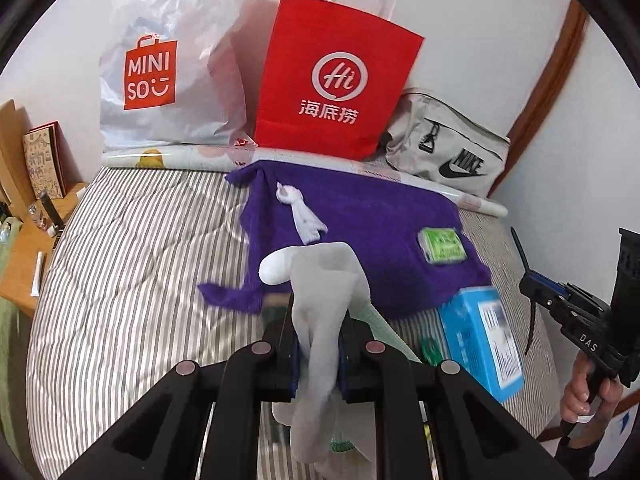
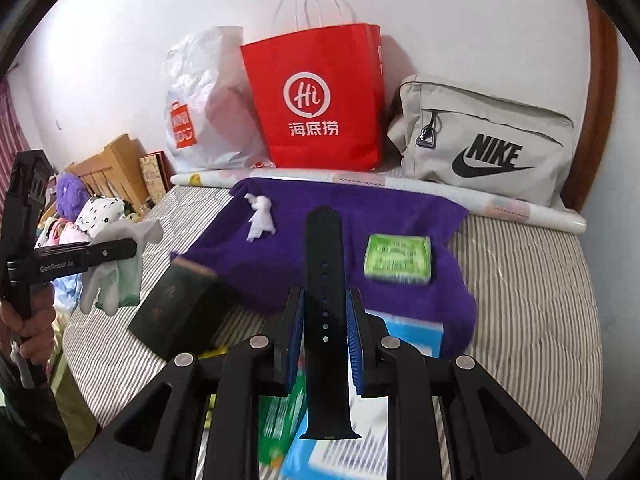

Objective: Organize soft objects
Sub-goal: 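Release the glove with the left tool while the right releases the strap on the towel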

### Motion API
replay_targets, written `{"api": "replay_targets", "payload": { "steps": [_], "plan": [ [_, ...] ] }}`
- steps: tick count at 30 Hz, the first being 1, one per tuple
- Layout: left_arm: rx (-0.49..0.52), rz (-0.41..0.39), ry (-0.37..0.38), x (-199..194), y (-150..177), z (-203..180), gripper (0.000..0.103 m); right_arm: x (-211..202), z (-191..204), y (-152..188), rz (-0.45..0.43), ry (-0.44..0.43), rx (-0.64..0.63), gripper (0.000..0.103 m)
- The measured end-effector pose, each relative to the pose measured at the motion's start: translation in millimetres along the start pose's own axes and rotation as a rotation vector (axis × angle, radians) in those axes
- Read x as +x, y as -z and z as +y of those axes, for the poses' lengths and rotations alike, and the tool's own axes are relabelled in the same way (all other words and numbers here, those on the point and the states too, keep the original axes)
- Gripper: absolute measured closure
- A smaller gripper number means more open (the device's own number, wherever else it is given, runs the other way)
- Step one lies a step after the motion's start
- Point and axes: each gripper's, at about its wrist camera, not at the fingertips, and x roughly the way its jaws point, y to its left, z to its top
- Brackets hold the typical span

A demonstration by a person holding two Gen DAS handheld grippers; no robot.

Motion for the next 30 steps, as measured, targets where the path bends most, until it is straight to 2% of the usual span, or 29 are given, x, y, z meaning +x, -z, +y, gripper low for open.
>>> {"api": "replay_targets", "payload": {
  "steps": [14, 18, 23, 30],
  "plan": [
    [-0.029, 0.06, 0.012, 79.3, -60.1, 7.0, 0.089, 100.8, -20.4, -53.5, 0.099, -0.007, 0.004, 0.083],
    [-0.033, 0.089, -0.016, 100.9, -67.5, 10.2, 0.089, 123.1, -26.4, -53.6, 0.151, 0.027, 0.009, 0.083],
    [-0.037, 0.131, -0.02, 125.4, -68.4, 15.2, 0.089, 136.4, -46.4, -47.9, 0.194, 0.122, 0.031, 0.082],
    [-0.031, 0.173, -0.015, 148.3, -69.9, 14.3, 0.089, 151.6, -52.3, -41.8, 0.247, 0.13, 0.026, 0.082]
  ]
}}
